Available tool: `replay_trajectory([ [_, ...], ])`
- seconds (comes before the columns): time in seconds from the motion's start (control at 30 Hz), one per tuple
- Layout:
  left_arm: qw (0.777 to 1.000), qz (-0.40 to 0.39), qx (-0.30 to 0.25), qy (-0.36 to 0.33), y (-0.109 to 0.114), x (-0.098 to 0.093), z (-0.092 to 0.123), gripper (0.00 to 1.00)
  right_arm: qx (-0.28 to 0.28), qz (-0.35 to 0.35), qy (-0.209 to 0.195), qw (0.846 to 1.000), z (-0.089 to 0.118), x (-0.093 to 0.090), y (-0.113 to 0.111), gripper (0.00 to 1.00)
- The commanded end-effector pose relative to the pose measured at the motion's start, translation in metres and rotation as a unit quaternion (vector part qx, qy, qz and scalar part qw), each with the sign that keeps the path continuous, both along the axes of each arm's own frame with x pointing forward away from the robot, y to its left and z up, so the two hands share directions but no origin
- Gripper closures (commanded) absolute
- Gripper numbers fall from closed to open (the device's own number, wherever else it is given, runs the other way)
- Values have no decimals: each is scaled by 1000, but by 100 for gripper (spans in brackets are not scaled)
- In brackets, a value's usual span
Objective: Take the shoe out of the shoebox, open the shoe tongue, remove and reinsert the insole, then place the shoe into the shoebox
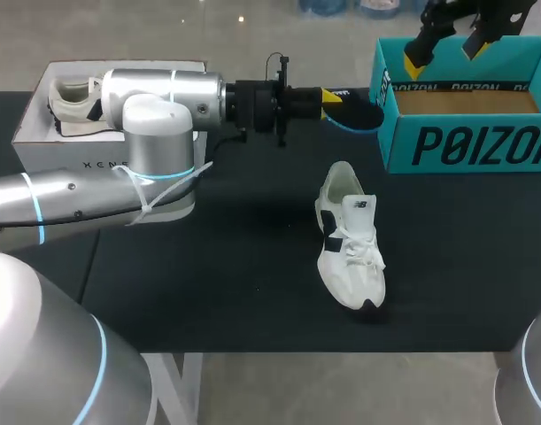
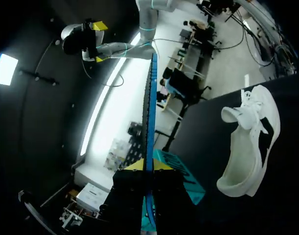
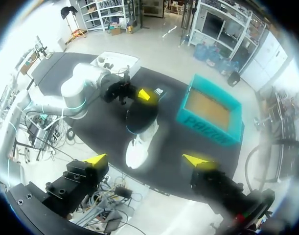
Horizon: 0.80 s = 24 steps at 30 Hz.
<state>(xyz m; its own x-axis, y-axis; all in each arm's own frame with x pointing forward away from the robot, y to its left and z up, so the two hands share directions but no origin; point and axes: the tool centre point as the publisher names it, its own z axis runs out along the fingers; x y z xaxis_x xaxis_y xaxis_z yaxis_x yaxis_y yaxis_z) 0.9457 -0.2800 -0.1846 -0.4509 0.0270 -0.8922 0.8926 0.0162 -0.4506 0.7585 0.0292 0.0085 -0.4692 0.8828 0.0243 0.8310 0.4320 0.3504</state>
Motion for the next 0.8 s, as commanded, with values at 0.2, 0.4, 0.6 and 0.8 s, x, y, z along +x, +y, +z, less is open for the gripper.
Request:
replay_trajectory([
  [0.2, 843, -25, -49, 536, -5, -5, -3, 100, -1, 0, 2, 1000, 0, 2, 1, 0],
  [0.4, 685, -91, -119, 713, -1, -8, 10, 100, -1, 0, 2, 1000, 0, 2, 1, 0],
  [0.6, 600, -128, -156, 774, 5, -9, 16, 100, -1, 0, 2, 1000, 0, 2, 1, 0],
  [0.8, 600, -128, -156, 774, 5, -9, 16, 100, -1, 0, 2, 1000, 0, 2, 1, 0],
])
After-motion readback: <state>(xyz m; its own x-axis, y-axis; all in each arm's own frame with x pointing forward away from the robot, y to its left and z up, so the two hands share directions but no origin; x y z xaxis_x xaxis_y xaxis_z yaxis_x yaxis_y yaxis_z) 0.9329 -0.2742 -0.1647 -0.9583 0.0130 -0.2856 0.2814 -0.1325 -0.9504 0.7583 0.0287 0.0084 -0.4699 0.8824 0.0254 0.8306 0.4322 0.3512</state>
